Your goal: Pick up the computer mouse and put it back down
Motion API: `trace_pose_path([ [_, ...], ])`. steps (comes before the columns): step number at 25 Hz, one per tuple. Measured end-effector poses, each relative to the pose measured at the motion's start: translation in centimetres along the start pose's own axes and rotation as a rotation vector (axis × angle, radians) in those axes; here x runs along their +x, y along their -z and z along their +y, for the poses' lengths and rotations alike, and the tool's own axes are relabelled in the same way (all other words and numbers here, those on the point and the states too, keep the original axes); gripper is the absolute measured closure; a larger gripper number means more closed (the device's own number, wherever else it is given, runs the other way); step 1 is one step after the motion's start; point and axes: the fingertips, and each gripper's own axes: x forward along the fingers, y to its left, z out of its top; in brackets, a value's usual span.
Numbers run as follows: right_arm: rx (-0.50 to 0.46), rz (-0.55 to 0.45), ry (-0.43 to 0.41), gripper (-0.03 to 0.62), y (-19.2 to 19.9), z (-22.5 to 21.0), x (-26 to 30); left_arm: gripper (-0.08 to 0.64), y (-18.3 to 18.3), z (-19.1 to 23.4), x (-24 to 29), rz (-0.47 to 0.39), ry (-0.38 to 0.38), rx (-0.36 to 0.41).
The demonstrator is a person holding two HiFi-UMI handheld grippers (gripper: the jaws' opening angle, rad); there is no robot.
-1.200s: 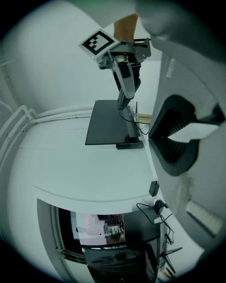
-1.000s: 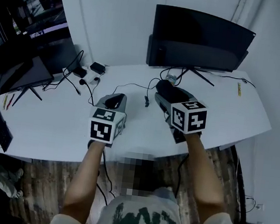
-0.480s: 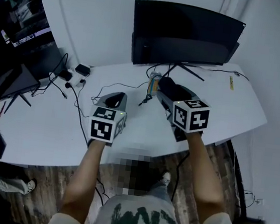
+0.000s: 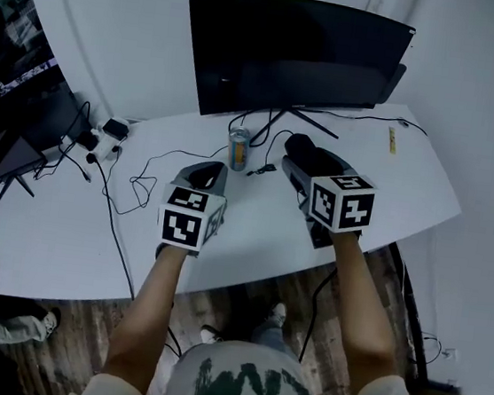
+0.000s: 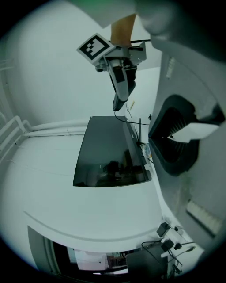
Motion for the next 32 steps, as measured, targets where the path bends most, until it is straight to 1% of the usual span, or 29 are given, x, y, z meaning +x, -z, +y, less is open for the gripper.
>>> trace_pose_path([
  [11, 0.017, 0.042, 0.048, 0.276, 1.6, -8.2, -0.7, 0.558, -1.0, -4.3, 5.5, 0.031, 0.025, -0.001],
  [17, 0.016, 0.079, 0.06, 0.276, 3.1, -11.5, -0.4, 0.558, -1.2, -6.1, 7.9, 0.054, 0.035, 0.014],
  [22, 0.037, 0.125, 0.055, 0.276, 5.5, -14.0, 0.7, 0.558, -1.2, -7.8, 10.5, 0.067, 0.046, 0.014],
  [32, 0.082, 0.221, 0.064, 0.276, 11.0, -18.8, 2.8, 0.558, 1.2, -10.6, 15.5, 0.115, 0.071, 0.002],
])
